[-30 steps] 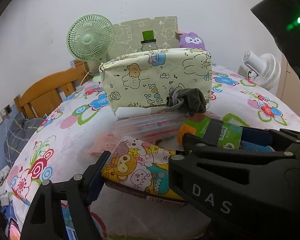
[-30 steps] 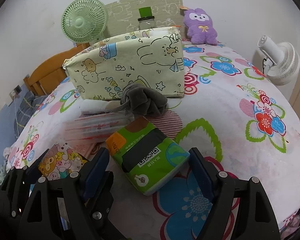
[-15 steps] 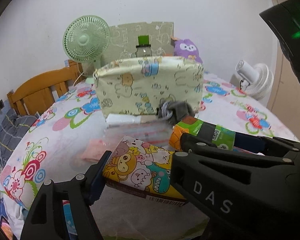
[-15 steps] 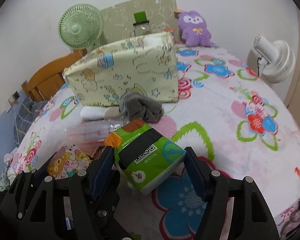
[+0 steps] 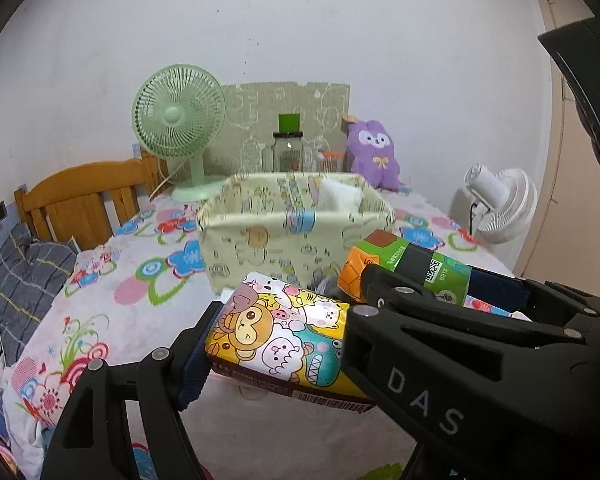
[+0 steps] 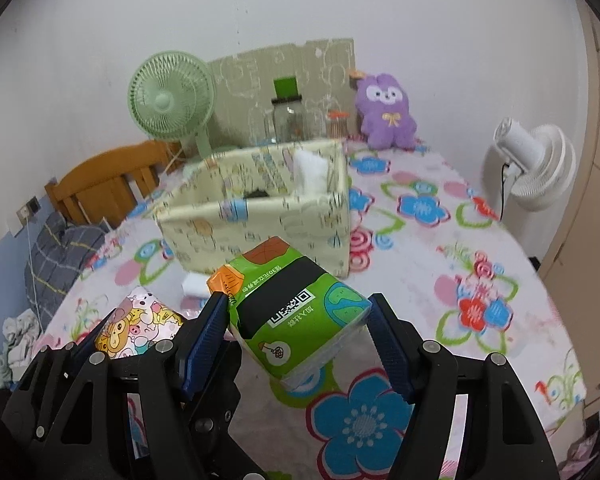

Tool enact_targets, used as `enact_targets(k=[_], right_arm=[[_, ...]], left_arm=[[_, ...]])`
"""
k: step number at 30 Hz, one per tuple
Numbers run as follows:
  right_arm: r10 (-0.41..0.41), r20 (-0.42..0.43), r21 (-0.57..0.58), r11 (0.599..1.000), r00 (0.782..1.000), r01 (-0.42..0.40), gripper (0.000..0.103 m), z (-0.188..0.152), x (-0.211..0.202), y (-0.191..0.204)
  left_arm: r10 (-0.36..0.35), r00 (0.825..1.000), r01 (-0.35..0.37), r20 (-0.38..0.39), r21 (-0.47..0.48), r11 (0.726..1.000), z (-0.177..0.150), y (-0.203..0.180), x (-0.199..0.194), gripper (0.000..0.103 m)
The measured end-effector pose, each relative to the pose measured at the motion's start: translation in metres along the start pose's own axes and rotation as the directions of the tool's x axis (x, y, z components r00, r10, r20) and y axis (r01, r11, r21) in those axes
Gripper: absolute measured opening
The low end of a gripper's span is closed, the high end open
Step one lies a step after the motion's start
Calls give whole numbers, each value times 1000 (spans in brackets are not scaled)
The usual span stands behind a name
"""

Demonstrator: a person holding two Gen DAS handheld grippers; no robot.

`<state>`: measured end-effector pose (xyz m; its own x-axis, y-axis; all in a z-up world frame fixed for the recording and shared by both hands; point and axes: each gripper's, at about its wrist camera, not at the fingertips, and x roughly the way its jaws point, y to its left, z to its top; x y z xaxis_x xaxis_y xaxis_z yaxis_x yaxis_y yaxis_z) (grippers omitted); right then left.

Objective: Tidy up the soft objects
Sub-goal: 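Lift the bear-print pack with the left tool while the right tool carries the green pack over the box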

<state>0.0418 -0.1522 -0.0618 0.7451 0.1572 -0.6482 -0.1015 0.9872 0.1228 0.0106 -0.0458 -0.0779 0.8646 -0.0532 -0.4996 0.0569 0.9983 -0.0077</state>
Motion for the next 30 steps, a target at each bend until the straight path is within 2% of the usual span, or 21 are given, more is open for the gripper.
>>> enact_targets(k=[20,30], right_arm=[[-10,90,8,1000,996,9,72,56,-31,8],[-17,113,-7,1000,993,18,72,76,-32,21]], left_arm=[[-24,998,24,54,-6,1000,62,4,-16,80],[-43,998,45,48,-42,998,83,17,-13,80]])
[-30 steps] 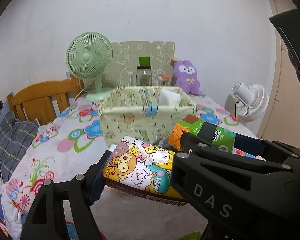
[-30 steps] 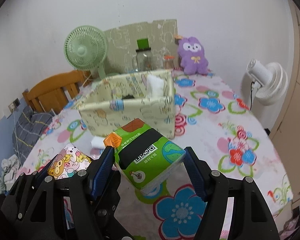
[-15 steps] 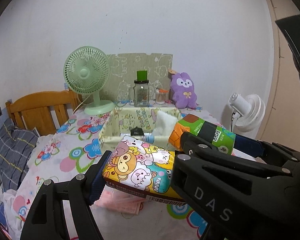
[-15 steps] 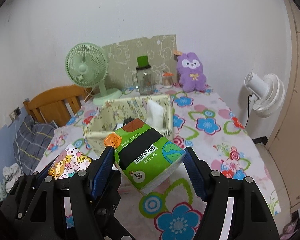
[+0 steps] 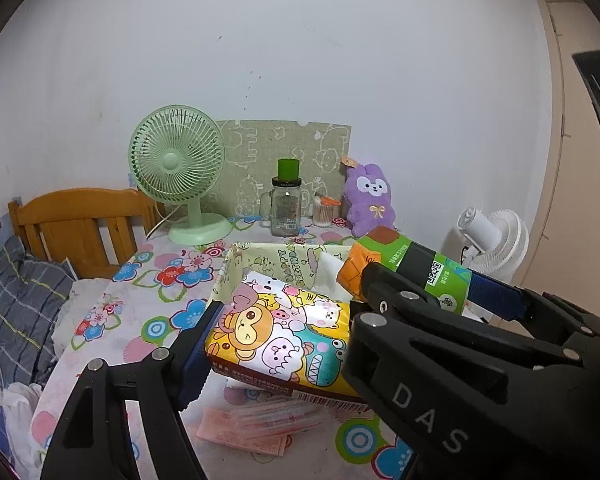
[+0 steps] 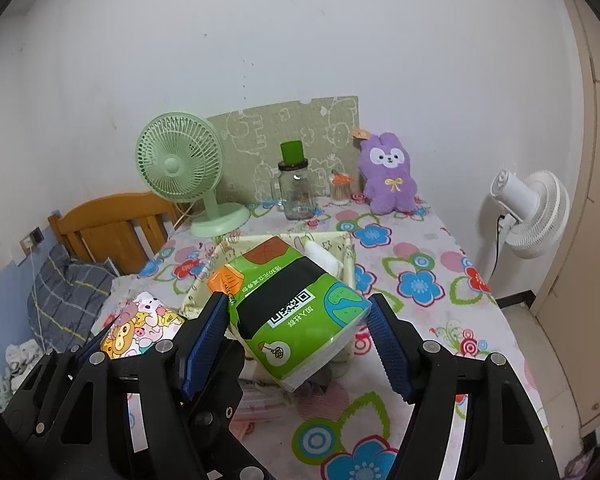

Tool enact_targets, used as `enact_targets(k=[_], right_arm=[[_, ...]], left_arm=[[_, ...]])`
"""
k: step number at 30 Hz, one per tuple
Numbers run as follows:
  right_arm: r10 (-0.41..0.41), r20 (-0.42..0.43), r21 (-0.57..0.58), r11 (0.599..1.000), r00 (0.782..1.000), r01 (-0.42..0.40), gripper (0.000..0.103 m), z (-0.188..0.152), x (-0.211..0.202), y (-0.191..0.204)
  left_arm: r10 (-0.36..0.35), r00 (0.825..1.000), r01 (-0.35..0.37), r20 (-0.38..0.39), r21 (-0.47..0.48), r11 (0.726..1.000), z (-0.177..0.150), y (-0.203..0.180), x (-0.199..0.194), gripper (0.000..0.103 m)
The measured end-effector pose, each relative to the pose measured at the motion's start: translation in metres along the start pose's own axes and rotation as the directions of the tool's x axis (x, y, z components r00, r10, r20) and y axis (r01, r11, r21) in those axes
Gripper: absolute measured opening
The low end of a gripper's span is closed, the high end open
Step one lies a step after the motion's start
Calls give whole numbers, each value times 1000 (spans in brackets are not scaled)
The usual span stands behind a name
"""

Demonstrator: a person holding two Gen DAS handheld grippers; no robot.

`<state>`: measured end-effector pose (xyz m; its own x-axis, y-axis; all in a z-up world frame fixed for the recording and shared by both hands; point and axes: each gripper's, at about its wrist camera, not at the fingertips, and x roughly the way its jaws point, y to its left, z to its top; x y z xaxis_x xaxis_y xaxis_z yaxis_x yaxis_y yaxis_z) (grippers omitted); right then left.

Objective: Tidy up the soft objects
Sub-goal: 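Lift the bear-print pack with the left tool while the right tool carries the green pack over the box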

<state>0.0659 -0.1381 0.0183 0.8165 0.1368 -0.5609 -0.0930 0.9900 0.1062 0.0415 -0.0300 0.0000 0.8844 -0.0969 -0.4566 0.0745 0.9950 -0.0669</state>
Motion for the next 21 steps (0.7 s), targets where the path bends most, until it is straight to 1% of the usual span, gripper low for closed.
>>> enact_targets(k=[7,13,21], right_arm=[[-9,29,3,1000,1000,9,72,16,4,6],[-20,40,17,1000,999,19,73,29,15,2],[-11,46,21,1000,999,10,72,41,33,1]], left_arm=[[-10,1000,10,26,7,1000,16,3,4,80],[-3,1000,2,22,21,1000,29,2,15,80],[11,1000,-12,22,33,999,41,4,34,80]])
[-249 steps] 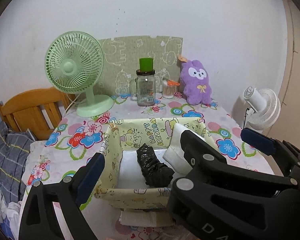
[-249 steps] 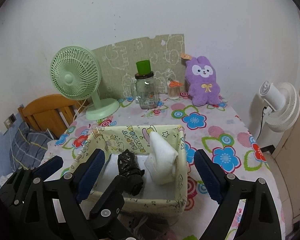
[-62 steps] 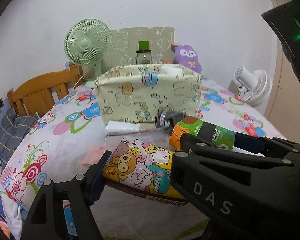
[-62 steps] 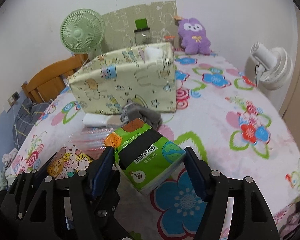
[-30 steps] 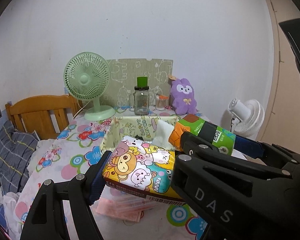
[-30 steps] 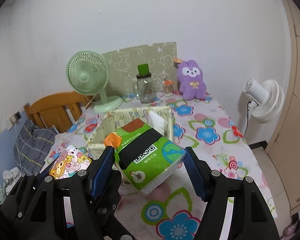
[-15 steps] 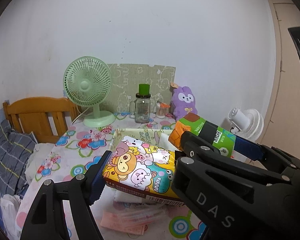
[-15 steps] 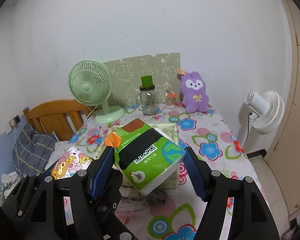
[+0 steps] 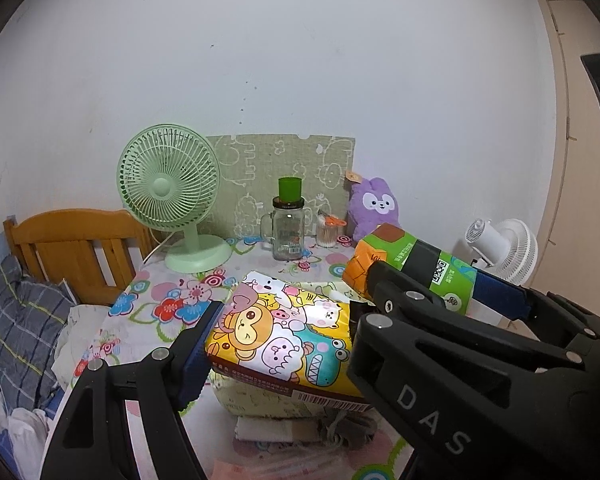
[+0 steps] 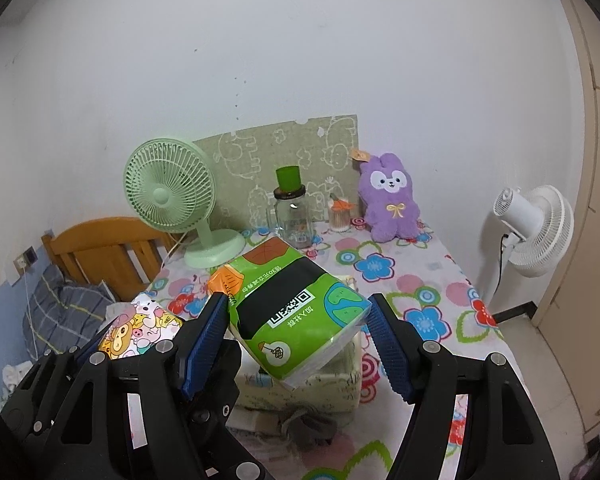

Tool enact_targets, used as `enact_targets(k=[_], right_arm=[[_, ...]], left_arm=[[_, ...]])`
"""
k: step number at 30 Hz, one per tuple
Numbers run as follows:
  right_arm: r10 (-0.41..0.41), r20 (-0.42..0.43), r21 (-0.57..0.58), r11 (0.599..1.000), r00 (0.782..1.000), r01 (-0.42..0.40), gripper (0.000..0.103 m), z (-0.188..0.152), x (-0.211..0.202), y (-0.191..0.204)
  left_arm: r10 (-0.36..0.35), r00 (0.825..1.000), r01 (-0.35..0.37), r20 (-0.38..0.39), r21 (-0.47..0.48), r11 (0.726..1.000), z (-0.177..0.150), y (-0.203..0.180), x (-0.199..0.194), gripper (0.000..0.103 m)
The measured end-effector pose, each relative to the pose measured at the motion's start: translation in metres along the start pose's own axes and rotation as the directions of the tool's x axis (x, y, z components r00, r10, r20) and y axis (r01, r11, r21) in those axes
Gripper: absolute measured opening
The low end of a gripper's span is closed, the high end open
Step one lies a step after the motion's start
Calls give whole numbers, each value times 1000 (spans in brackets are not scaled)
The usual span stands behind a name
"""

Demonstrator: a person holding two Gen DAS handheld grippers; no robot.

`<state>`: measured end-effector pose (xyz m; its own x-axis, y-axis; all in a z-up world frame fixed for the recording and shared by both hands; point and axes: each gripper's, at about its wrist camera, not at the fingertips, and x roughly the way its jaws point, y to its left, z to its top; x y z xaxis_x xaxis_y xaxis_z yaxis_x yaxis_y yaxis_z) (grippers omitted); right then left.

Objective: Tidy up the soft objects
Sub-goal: 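Lift the bear-print pack with the left tool while the right tool carries the green pack over the box, then lower the bear-print pack into the box with the left tool while the right tool lowers the green pack in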

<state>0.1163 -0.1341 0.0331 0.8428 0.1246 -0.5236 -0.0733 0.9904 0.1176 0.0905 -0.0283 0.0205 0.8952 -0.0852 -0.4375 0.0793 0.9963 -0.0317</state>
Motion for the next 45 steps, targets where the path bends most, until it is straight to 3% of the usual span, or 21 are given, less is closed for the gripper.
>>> enact_targets(k=[17,34,45], right_arm=[[23,-43,1,1000,999,-23,73,15,60,5],[58,-135,2,998,989,-58,73,7,119,8],[75,-188,-15,997,979,-79,72,-3,148,11]], left_arm=[[35,998,-35,-47,-4,999,13,20,55,80],[57,985,-57,-164,5,998,2,38,113,81],[9,978,0,-208,44,999,-12,40,131,97]])
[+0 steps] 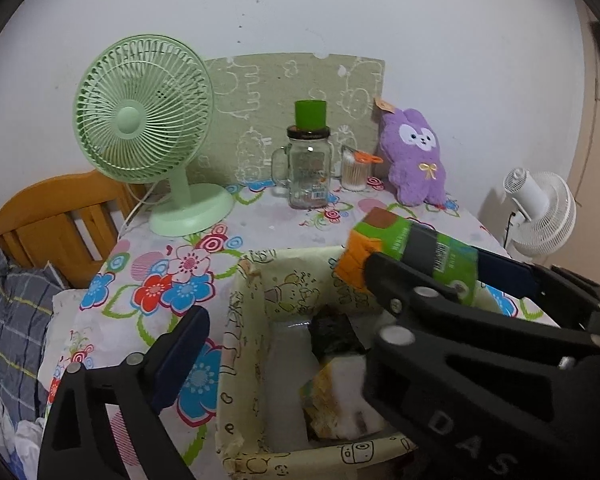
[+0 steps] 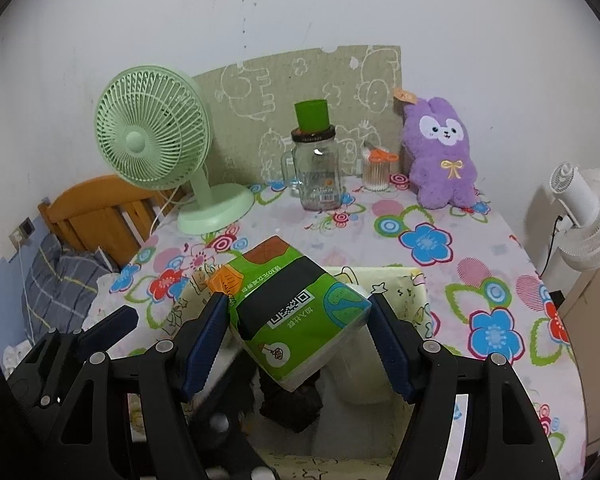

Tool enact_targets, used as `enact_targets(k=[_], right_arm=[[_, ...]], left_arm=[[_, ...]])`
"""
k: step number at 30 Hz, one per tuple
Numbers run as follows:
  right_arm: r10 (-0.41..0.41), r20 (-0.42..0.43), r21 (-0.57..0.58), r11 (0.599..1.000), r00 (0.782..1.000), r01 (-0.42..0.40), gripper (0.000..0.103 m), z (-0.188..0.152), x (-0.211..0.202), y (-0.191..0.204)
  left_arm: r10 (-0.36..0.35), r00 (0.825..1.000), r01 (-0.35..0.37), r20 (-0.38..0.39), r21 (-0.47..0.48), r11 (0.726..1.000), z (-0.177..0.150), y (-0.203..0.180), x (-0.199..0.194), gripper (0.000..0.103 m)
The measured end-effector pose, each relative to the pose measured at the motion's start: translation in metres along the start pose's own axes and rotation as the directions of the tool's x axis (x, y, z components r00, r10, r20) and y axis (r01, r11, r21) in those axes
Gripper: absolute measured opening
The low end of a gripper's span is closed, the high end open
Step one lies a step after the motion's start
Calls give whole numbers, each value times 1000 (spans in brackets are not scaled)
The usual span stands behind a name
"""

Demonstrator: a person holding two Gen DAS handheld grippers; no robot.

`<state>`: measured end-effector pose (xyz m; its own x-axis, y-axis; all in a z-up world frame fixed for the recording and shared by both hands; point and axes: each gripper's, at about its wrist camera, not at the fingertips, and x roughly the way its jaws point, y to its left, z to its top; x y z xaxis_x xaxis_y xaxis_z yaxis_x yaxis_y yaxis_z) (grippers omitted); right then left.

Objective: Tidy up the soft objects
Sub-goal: 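Lower the bear-print pack into the box with the left tool while the right tool lowers the green pack in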

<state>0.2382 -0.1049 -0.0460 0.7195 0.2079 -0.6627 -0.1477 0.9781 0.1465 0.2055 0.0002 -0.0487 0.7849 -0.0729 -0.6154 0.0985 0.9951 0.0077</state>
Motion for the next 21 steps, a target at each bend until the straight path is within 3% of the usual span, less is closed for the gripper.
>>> enact_targets(k=[9,11,13,21], right_arm=[[30,-69,-32,999,997,-32,76,-3,23,8],[37,-81,-49,998,996,-41,89,-4,26,13],[36,-75,-54,998,996,-40,93,-5,26,14],[20,-74,-44,999,997,-23,94,-6,21,9]], left_arm=[[28,998,-29,-52,-32,999,-2,11,14,98],[25,998,-28,-60,-46,999,-2,15,16,98],[18,998,-22,-64,-54,998,-2,17,16,98],[15,998,-17,-57,-33,999,-3,13,11,98]])
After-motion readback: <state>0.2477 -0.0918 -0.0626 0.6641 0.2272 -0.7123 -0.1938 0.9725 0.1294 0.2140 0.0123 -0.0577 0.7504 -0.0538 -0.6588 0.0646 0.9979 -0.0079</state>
